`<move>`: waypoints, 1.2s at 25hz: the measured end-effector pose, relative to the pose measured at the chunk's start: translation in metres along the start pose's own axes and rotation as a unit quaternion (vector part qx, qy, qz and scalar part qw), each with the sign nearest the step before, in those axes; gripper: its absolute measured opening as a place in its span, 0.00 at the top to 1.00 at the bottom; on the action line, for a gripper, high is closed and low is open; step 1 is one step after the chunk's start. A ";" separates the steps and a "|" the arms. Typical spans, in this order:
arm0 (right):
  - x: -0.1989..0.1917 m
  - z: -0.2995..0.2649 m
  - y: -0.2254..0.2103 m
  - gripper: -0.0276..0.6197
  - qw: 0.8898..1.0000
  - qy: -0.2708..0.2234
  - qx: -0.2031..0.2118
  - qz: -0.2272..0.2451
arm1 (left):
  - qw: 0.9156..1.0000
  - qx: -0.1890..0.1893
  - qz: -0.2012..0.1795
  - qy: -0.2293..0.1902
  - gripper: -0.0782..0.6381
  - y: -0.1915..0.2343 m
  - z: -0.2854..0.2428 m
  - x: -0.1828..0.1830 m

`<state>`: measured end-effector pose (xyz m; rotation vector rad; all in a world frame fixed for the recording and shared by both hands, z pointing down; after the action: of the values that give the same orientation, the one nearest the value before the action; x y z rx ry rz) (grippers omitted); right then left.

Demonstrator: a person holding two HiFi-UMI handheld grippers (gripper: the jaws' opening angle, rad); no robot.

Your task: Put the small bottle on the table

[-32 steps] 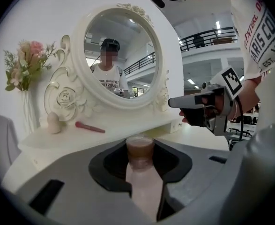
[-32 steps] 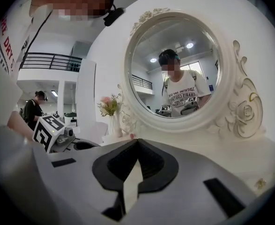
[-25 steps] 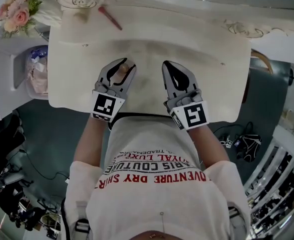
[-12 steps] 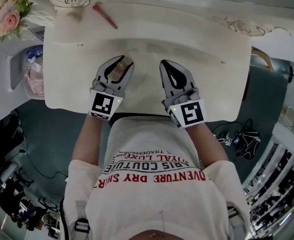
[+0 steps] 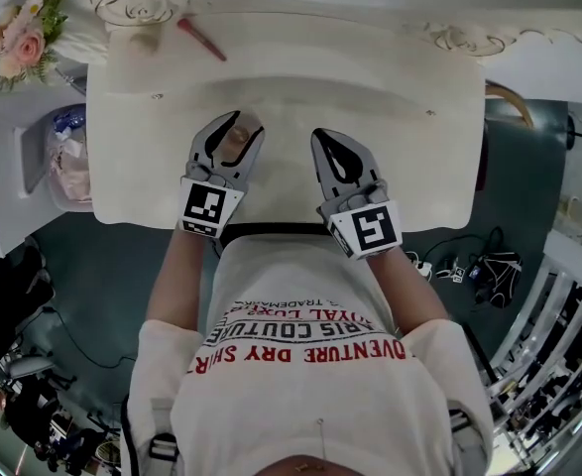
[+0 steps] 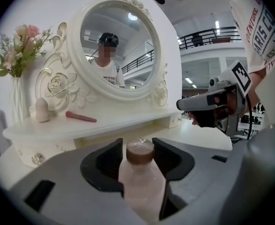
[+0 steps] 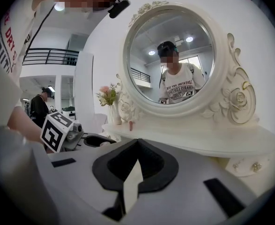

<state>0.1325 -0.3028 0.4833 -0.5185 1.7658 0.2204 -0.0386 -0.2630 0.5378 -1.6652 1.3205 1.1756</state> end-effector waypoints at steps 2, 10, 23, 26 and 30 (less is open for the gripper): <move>0.001 0.004 0.005 0.96 1.000 0.001 -0.009 -0.004 | 1.000 0.002 0.006 -0.010 0.60 0.000 0.005 0.006; 0.022 0.022 0.042 0.96 0.999 -0.018 -0.034 0.002 | 0.999 -0.009 -0.027 -0.025 0.61 -0.002 0.051 0.050; 0.078 0.054 0.095 0.96 0.996 -0.062 -0.067 0.023 | 0.995 0.028 -0.027 -0.095 0.88 0.017 0.151 0.117; 0.090 0.057 0.100 0.96 0.994 -0.070 -0.072 0.031 | 0.995 0.030 -0.020 -0.098 0.88 0.023 0.168 0.123; 0.105 0.061 0.106 0.96 0.994 -0.086 -0.066 0.030 | 0.994 0.037 -0.025 -0.102 0.88 0.028 0.186 0.131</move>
<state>0.1183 -0.2083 0.3535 -0.5252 1.6063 0.4156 -0.0989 -0.1443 0.3510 -1.4747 1.1742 1.2184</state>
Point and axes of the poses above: the fingertips, and each gripper's own axes: z backward along the fingers, y to its left, x out of its top, the point moved 7 cm from there along z, backward along the fingers, and after that the axes turned 7 degrees about x, right-handed, at the moved point
